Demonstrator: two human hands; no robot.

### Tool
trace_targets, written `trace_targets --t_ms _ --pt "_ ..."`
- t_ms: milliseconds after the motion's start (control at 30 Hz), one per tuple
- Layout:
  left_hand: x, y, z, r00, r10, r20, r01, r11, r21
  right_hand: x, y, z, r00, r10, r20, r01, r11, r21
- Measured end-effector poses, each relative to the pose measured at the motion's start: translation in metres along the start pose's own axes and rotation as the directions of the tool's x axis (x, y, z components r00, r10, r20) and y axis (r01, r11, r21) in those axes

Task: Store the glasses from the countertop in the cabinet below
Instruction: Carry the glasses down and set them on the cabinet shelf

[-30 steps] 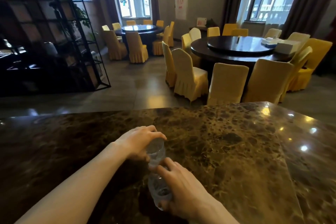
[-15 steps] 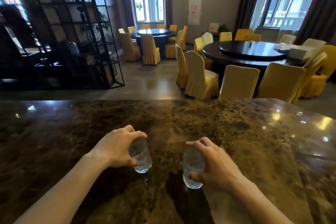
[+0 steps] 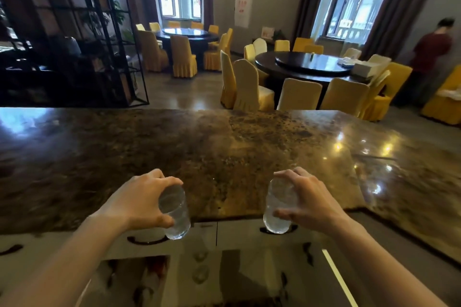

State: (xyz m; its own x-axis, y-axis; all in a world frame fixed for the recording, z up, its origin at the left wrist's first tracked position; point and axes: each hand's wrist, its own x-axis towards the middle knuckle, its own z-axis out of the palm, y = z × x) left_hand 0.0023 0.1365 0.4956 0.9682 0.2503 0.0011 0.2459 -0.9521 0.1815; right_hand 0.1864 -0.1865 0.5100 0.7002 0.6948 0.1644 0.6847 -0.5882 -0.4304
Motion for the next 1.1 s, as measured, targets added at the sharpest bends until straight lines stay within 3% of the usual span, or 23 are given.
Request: trace_targets --t_ms 267,633,867,967,1100 --pt "-0.066 0.029 0.048 0.996 -0.070 0.053 0.071 0.997 -0.018 -0.069 0.007 0.039 0.990 0.006 0.140 -0.006 1.000 -0.002" --pt "-0.092 0.069 0.184 0.972 -0.188 0.144 0.211 0.964 -0.160 -0.107 0.077 0.145 0.952 0.013 0.307 -0.044 0.995 0.095" --pt "-0.090 0.057 0.361 0.943 -0.257 0.211 0.309 0.911 -0.272 -0.121 0.138 0.297 0.912 0.093 0.399 -0.115 0.993 0.031" --pt "-0.086 0.048 0.427 0.924 -0.270 0.270 0.338 0.907 -0.249 -0.124 0.161 0.356 0.898 0.135 0.418 -0.150 0.989 0.003" --pt "-0.072 0.025 0.527 0.932 -0.273 0.239 0.328 0.916 -0.231 -0.114 0.200 0.461 0.898 0.191 0.396 -0.211 0.977 0.007"
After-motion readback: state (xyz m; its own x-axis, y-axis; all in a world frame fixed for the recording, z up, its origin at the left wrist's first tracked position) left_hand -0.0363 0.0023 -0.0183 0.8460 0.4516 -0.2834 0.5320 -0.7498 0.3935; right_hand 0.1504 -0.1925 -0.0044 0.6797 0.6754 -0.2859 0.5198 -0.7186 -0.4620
